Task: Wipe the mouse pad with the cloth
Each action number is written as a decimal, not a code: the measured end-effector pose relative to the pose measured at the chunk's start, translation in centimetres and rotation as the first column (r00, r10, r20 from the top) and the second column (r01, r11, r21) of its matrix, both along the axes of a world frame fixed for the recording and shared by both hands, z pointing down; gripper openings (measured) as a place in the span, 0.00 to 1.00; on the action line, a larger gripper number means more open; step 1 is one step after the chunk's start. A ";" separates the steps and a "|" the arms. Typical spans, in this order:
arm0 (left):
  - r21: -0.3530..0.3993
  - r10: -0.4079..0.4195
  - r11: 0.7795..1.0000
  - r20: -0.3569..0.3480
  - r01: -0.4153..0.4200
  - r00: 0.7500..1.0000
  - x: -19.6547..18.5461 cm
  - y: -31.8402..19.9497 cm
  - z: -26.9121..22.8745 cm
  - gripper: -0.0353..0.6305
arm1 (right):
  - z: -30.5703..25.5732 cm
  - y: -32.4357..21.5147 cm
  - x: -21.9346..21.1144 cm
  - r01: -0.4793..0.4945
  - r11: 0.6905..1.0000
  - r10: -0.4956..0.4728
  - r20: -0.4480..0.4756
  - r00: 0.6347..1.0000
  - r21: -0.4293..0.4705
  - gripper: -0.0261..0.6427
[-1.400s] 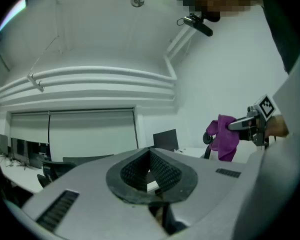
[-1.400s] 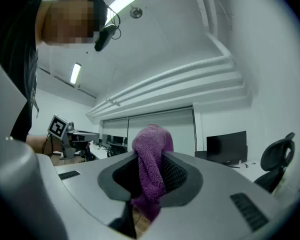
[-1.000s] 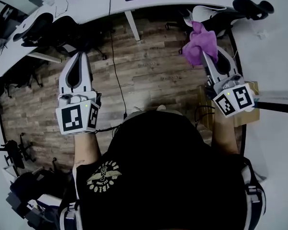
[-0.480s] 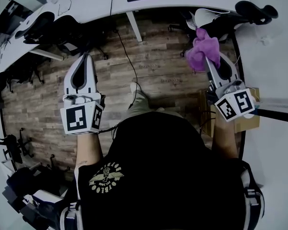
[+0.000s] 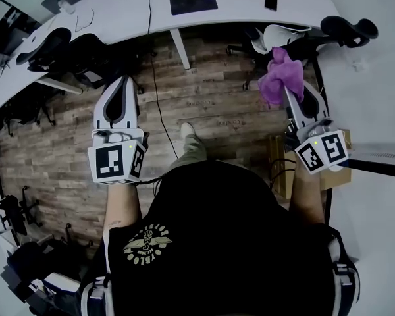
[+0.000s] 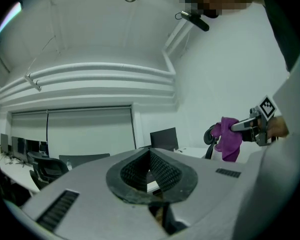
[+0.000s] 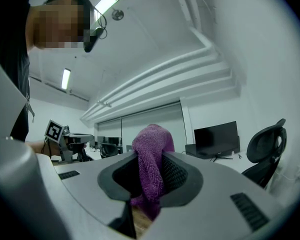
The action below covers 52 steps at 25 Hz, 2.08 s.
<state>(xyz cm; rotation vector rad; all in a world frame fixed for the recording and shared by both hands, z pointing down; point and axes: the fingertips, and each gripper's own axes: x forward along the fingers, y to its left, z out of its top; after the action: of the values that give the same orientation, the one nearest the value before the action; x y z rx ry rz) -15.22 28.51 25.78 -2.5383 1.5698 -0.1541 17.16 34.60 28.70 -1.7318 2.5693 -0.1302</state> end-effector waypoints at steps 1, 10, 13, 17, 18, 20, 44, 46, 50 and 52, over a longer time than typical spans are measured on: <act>-0.004 0.001 1.000 -0.001 -0.001 1.000 -0.1 -0.6 0.2 0.06 | 0.0 -0.6 -0.1 0.000 1.000 0.000 -0.001 1.000 0.000 0.17; -0.034 0.000 0.999 0.011 0.000 1.000 -1.6 -7.1 0.7 0.06 | 0.2 -7.1 -2.0 0.016 1.000 -0.016 -0.002 1.000 -0.021 0.17; -0.044 0.004 0.999 0.010 -0.003 1.000 -2.0 -9.6 1.2 0.06 | 0.4 -9.6 -2.8 0.021 0.999 -0.021 -0.002 1.000 -0.029 0.17; -0.051 0.012 0.999 0.005 -0.012 1.000 -2.4 -12.8 1.2 0.06 | 0.3 -12.6 -3.4 0.016 0.999 -0.016 -0.005 1.000 -0.039 0.17; -0.054 0.015 0.998 0.006 -0.015 1.000 -2.5 -13.5 1.2 0.06 | 0.2 -13.3 -3.4 0.013 0.999 -0.013 -0.006 1.000 -0.041 0.17; -0.057 0.021 0.998 0.005 -0.020 1.000 -2.7 -15.0 1.3 0.06 | 0.2 -14.5 -3.6 0.006 0.999 -0.006 -0.007 1.000 -0.046 0.17; -0.072 0.078 0.994 -0.068 -0.083 0.995 -8.4 -28.7 2.2 0.06 | -2.6 -25.4 -9.9 -0.054 0.998 0.052 -0.062 0.997 -0.039 0.17; -0.070 0.081 0.994 -0.068 -0.086 0.994 -8.4 -29.0 2.2 0.06 | -3.0 -25.5 -9.4 -0.067 0.997 0.065 -0.060 0.996 -0.030 0.17; -0.055 0.077 0.995 -0.073 -0.082 0.994 -8.1 -29.5 1.9 0.06 | -3.0 -26.2 -8.8 -0.067 0.998 0.066 -0.054 0.996 -0.019 0.17; -0.051 0.065 0.996 -0.069 -0.069 0.995 -8.3 -29.9 1.8 0.06 | -2.8 -27.1 -9.0 -0.052 0.999 0.052 -0.044 0.998 -0.016 0.17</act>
<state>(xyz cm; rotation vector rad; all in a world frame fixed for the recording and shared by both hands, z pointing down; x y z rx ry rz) -23.57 -1.38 27.62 -2.6596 1.5207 -0.1053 8.20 7.55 25.87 -1.8260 2.5580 -0.1140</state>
